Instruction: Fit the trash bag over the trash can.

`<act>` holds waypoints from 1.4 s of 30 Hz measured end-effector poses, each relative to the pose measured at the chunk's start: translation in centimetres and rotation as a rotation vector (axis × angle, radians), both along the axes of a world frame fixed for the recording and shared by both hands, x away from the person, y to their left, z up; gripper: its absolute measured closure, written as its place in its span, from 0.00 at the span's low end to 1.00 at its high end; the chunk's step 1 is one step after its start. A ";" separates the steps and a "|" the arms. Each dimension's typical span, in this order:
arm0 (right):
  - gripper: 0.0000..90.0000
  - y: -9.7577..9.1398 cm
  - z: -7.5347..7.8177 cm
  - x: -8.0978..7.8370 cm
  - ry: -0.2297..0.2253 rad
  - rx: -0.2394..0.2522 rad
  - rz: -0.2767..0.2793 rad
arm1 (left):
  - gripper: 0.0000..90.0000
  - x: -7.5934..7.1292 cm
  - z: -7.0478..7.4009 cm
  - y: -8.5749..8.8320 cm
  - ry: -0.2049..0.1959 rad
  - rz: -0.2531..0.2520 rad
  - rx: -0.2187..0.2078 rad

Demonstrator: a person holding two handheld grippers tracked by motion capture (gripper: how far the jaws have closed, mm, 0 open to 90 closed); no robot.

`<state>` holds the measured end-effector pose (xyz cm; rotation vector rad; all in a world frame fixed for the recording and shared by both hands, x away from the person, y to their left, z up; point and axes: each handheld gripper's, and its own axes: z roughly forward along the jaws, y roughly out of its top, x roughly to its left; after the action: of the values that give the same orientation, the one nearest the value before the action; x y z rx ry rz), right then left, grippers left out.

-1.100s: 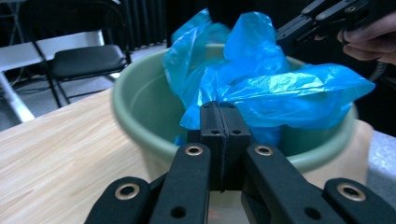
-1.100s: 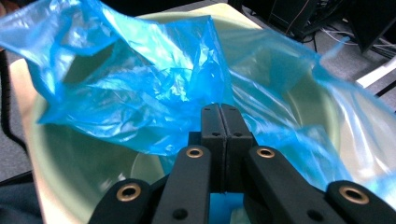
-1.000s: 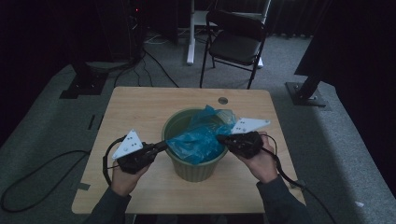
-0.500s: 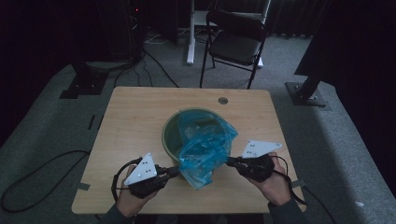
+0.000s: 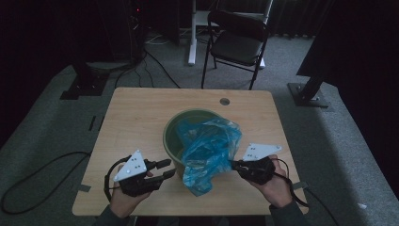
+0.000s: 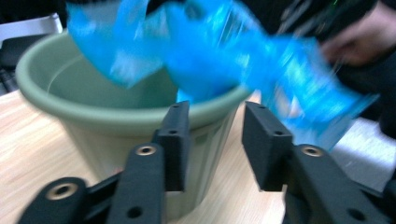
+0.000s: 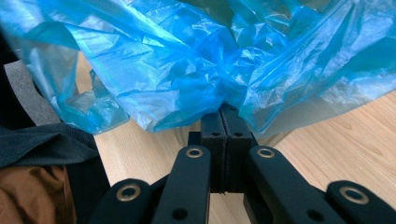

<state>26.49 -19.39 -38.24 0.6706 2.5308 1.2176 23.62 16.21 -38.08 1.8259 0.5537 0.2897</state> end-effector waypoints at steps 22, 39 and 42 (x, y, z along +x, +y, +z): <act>1.00 -0.7 -1.5 0.1 -0.023 -0.055 0.010 | 1.00 2.6 -1.1 1.1 0.214 0.135 -0.164; 0.68 -3.0 1.1 -0.2 -0.071 0.041 -0.098 | 1.00 3.5 -1.8 3.3 0.180 0.269 -0.176; 0.64 -2.7 2.3 -0.5 -0.102 0.080 -0.109 | 1.00 3.5 -1.7 3.1 0.171 0.268 -0.172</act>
<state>26.02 -22.09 -35.89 0.7349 2.3422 1.2871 27.09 19.30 -39.74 1.6184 0.9184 0.2580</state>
